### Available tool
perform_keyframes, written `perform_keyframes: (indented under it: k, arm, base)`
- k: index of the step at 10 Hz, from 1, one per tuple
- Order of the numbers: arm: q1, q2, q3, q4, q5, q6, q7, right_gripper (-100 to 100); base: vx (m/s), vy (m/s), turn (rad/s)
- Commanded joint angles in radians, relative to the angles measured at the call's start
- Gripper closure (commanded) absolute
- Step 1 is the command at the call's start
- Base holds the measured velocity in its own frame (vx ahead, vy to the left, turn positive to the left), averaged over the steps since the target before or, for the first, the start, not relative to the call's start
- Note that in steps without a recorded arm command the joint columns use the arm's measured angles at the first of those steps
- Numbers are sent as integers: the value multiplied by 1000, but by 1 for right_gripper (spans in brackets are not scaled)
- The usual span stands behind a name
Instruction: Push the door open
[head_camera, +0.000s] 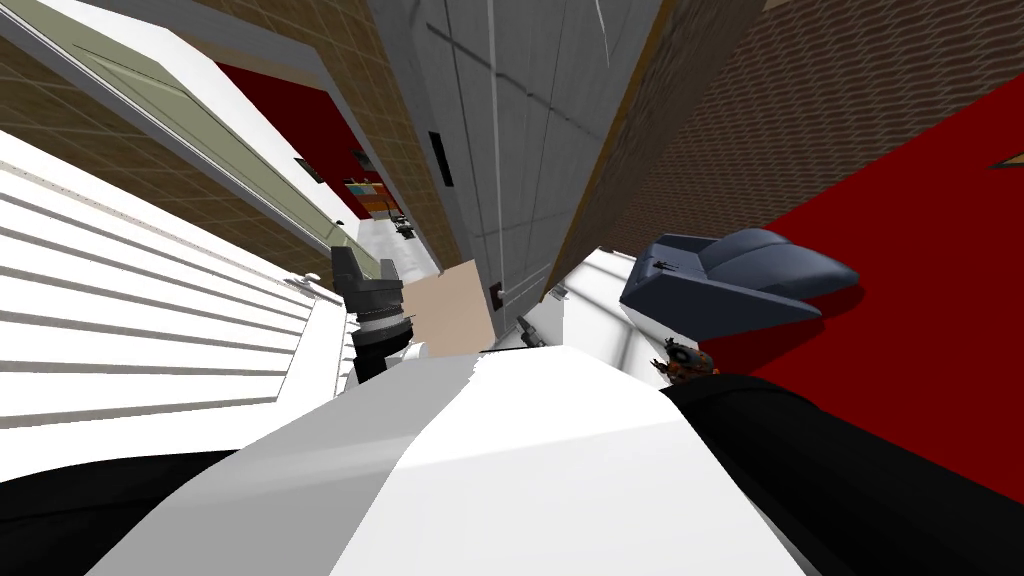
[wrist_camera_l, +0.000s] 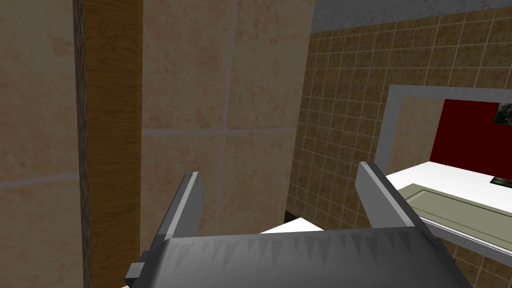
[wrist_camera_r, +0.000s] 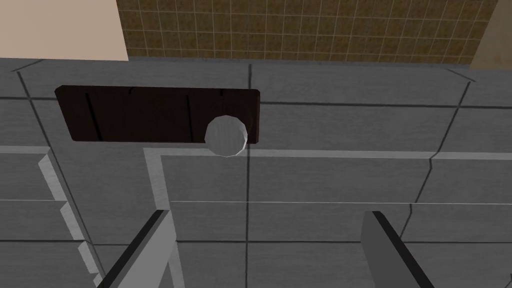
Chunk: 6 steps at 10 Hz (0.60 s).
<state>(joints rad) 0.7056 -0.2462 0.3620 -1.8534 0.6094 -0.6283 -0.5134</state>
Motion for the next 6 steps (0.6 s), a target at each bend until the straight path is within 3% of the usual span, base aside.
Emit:
perform_keyframes:
  k: [1,4,6]
  arm:
    - [8,-4,18,21,24,-4,-24,-100]
    - [20,-16,42,45,58,-6,-63,-100]
    - [10,-10,39,44,50,5,-58,-100]
  base:
    - [227,-81,96]
    - [207,-109,81]
    - [110,10,38]
